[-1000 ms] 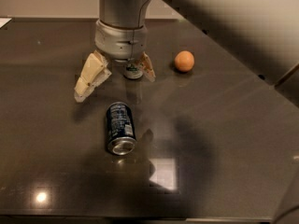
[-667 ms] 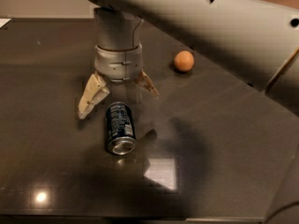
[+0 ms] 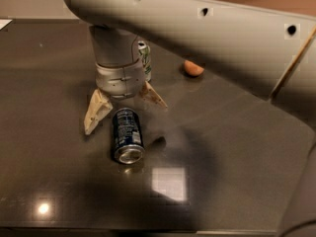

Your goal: Place pepsi can upright

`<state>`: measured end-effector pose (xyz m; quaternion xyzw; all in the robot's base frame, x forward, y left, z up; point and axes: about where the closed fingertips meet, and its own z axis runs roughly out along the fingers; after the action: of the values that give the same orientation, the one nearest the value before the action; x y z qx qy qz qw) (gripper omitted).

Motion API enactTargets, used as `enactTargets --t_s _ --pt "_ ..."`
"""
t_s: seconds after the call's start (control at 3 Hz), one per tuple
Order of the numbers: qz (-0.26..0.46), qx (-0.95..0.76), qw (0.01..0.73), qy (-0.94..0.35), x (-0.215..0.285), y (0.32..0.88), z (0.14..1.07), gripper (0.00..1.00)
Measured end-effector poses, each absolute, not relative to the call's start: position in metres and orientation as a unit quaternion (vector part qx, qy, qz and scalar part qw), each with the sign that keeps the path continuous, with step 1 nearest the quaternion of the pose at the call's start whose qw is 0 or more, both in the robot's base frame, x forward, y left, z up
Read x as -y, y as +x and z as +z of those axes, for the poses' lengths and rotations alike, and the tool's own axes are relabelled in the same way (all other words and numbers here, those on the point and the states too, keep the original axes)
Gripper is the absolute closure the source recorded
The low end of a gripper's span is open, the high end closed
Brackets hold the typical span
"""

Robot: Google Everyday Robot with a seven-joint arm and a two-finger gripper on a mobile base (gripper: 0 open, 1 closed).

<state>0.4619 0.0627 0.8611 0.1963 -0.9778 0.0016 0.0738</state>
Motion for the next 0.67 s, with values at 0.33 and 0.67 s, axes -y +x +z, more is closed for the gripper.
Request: enactTargets --t_s 0.33,0.67 --pt "0.009 0.982 0.07 0.172 -0.0591 0.4673 0.8559 0.0" --pt "0.007 0.986 0.075 0.151 -0.0551 0.4716 0.8518 0.0"
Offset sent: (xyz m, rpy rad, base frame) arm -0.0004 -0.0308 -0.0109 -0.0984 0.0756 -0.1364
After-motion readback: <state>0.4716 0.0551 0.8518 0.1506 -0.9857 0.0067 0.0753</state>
